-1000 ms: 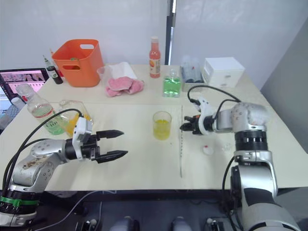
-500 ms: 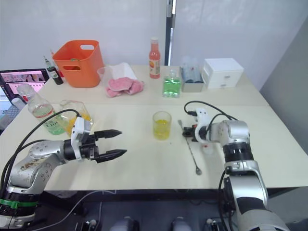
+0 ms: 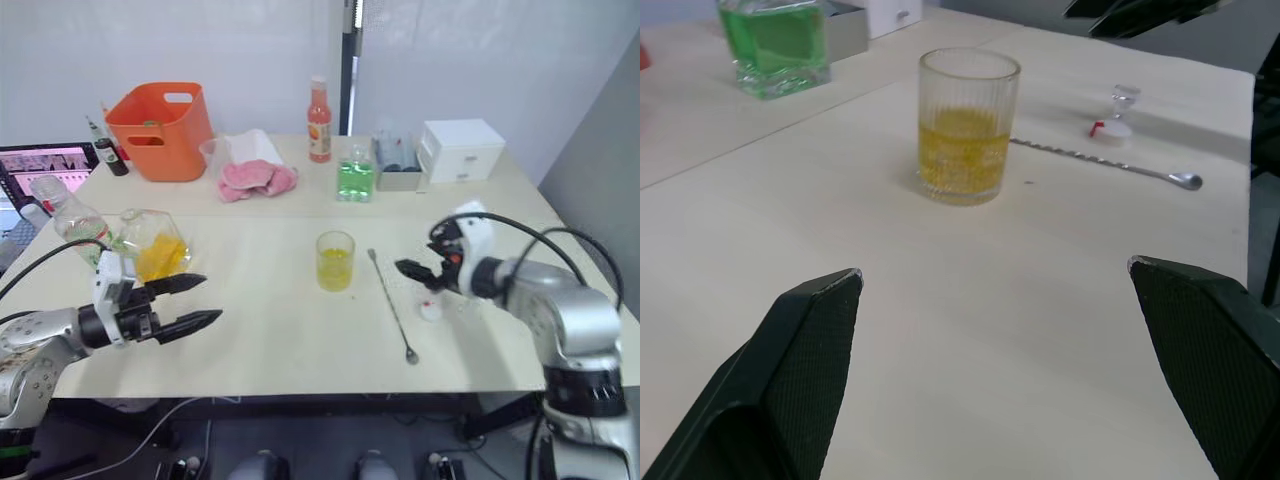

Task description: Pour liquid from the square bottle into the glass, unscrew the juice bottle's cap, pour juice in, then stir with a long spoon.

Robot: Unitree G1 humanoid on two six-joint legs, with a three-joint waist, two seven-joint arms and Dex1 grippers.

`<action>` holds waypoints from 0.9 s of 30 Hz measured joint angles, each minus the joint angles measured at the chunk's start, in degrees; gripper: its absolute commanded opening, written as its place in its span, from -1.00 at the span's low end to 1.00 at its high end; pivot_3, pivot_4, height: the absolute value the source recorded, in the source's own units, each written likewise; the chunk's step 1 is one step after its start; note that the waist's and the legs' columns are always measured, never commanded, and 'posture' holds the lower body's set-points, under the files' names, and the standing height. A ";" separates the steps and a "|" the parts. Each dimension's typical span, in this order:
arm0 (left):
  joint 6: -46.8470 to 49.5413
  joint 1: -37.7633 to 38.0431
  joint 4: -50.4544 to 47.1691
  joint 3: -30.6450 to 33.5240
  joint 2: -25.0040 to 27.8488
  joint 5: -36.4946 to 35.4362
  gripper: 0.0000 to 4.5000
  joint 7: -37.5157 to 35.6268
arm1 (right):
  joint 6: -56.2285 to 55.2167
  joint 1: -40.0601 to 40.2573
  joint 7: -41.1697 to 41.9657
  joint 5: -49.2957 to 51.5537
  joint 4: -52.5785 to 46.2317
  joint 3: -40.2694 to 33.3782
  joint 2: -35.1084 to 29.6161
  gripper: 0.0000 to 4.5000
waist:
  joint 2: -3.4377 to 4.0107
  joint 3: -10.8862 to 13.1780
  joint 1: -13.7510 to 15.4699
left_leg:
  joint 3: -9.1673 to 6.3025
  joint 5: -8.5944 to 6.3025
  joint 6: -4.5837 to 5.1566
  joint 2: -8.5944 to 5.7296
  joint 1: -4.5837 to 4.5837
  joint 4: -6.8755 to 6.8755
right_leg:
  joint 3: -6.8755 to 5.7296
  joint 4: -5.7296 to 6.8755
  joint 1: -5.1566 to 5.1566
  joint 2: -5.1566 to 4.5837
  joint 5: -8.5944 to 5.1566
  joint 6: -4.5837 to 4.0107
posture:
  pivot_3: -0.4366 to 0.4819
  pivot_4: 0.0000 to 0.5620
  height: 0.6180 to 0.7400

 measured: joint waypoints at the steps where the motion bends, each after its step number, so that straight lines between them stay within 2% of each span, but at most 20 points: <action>1: -0.16 1.73 0.14 1.57 0.33 -0.02 1.00 0.26 | -1.02 3.75 1.17 1.45 -1.74 -2.90 0.01 0.98 | 0.00 0.00 0.09 | -0.02 0.00 0.00 0.00 0.00 0.00 | 0.00 0.00 0.02 -0.01 0.00 0.00 | -0.05 -0.47 0.59; 6: -1.66 7.27 0.50 7.81 1.81 1.42 1.00 1.98 | -6.33 19.78 4.58 3.79 -4.84 -15.84 0.21 0.98 | -0.02 -0.01 0.80 | 0.05 0.00 0.00 0.00 0.09 0.05 | 0.02 -0.01 0.11 -0.06 -0.01 0.00 | -0.05 -0.47 0.59; 9: -3.12 10.69 2.54 10.91 2.43 2.57 1.00 2.19 | -10.39 26.83 6.16 3.30 -3.06 -20.33 0.60 0.98 | -0.01 -0.01 0.89 | 0.17 0.00 -0.01 0.05 0.15 0.05 | 0.05 -0.01 0.09 -0.09 -0.05 -0.06 | -0.05 -0.47 0.59; 14: -6.78 13.18 6.81 12.26 2.46 4.54 1.00 1.66 | -17.72 30.20 8.47 1.14 1.39 -22.05 -1.13 0.98 | 0.00 -0.01 0.59 | 0.34 -0.01 -0.02 0.13 0.40 0.01 | 0.13 0.03 0.15 -0.07 -0.28 -0.46 | -0.05 -0.47 0.59; 19: -10.39 13.66 10.64 12.28 2.45 6.05 1.00 1.39 | -23.09 31.24 9.05 -2.49 5.75 -20.69 -1.49 0.98 | 0.00 -0.01 0.74 | 0.37 -0.01 -0.02 0.11 0.35 -0.01 | 0.13 0.03 0.12 -0.10 -0.12 -0.17 | -0.05 -0.47 0.59; 27: -12.56 13.62 11.45 12.26 2.44 6.05 1.00 1.45 | -24.28 30.40 7.78 -3.64 6.55 -19.46 -1.53 0.98 | -0.01 -0.01 0.95 | 0.36 -0.01 -0.03 0.11 0.35 -0.01 | 0.13 0.02 0.13 -0.11 -0.12 -0.17 | -0.05 -0.47 0.59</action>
